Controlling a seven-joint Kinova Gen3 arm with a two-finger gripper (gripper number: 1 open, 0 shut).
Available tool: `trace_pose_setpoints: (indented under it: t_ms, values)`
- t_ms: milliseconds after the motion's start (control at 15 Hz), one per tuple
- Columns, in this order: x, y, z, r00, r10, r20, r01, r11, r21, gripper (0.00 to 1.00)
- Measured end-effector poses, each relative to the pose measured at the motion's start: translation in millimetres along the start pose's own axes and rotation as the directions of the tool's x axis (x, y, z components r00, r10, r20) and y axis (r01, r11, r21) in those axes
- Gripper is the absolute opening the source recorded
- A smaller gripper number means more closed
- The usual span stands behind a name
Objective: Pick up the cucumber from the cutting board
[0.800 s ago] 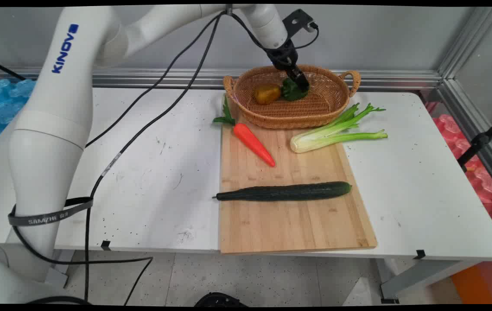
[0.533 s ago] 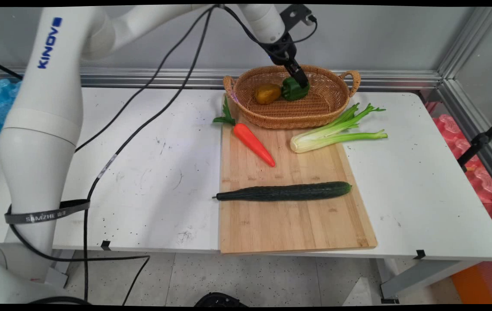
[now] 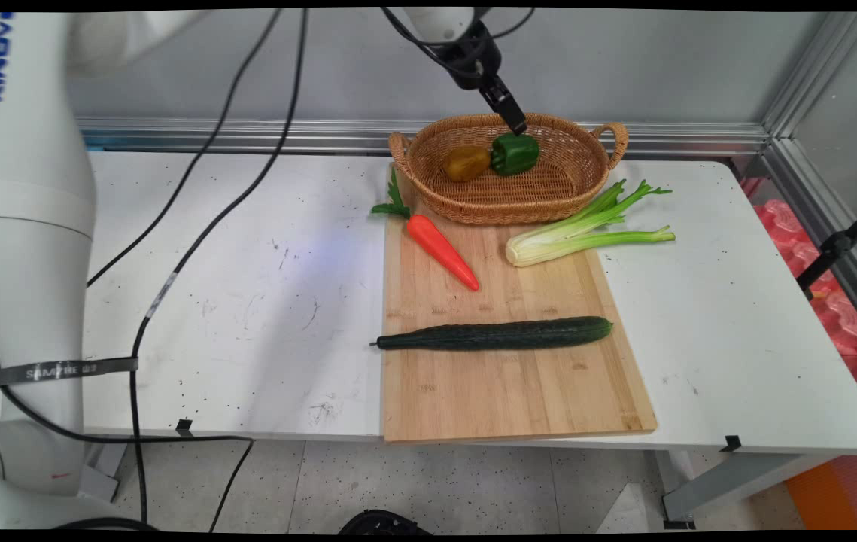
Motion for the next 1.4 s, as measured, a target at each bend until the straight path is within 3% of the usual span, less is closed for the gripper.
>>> trace_pose_setpoints:
  t_ms: [467,867,1400]
  values:
    - [-26.4,33.6,-77.7,0.999,0.049,-0.005,-0.049,0.997,-0.053,1.00]
    - [-52.4,60.8,-138.0,0.992,0.126,-0.008,-0.126,0.985,-0.121,1.00]
    - [-87.4,103.8,-180.2,0.984,0.177,0.011,-0.172,0.966,-0.193,1.00]
